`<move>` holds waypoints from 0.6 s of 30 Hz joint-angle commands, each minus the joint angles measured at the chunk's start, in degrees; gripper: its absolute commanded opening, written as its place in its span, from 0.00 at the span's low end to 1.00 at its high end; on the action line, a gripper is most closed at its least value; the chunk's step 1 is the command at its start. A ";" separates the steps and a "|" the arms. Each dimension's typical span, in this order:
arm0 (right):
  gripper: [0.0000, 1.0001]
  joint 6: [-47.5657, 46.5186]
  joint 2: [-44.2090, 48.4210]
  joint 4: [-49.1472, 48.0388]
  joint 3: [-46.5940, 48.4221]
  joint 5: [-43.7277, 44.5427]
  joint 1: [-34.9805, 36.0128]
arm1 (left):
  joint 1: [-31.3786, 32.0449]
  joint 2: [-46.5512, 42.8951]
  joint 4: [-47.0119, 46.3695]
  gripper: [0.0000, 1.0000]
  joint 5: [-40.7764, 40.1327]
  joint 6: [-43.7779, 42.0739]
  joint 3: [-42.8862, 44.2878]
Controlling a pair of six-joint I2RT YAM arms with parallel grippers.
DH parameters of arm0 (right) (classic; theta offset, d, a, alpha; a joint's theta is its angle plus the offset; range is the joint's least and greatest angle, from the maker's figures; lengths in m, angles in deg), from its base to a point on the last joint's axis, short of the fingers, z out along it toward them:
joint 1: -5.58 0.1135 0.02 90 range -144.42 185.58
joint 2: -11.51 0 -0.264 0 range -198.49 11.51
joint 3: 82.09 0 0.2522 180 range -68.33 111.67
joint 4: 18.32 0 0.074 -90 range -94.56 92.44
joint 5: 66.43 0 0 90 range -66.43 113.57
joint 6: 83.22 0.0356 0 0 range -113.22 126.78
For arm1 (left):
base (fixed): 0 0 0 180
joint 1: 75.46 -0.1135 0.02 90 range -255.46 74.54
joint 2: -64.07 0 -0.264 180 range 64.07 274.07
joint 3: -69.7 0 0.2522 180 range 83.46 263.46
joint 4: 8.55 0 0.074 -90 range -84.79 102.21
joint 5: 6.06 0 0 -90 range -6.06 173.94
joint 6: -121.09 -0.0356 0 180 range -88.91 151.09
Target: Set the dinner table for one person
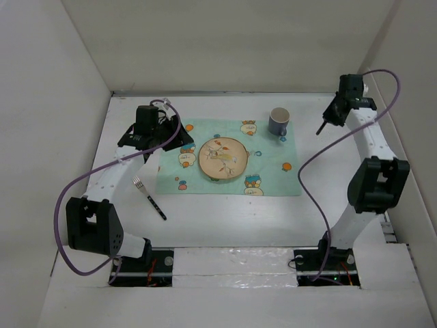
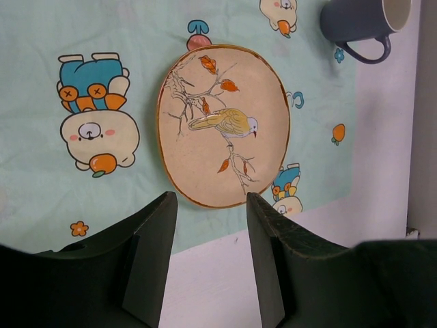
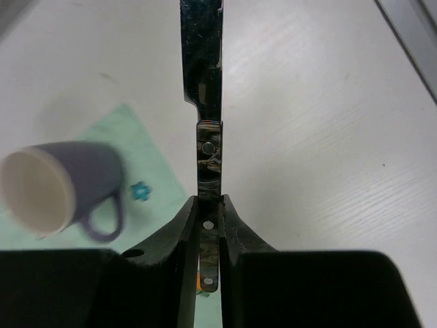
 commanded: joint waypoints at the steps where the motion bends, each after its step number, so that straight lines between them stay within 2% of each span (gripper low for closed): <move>1: 0.00 -3.04 10.07 -2.47 -1.74 -5.50 5.50 | 0.18 -1.92 -0.90 0.42 0.62 0.49 -0.05; 5: 0.00 -3.32 18.76 -3.36 -7.63 -7.88 17.60 | 0.18 -3.23 0.42 0.42 0.44 0.32 0.83; 9: 0.00 -0.51 21.94 -4.58 -14.30 -10.00 25.01 | 0.18 -4.11 1.21 0.42 -0.44 0.41 0.40; 13: 0.00 1.78 19.77 -6.70 -19.24 -9.30 28.53 | 0.18 -4.55 2.79 0.42 -2.10 0.14 0.66; 18: 0.00 1.61 14.05 -10.47 -21.18 -9.29 28.54 | 0.18 -5.78 3.59 0.41 -3.51 -0.03 0.05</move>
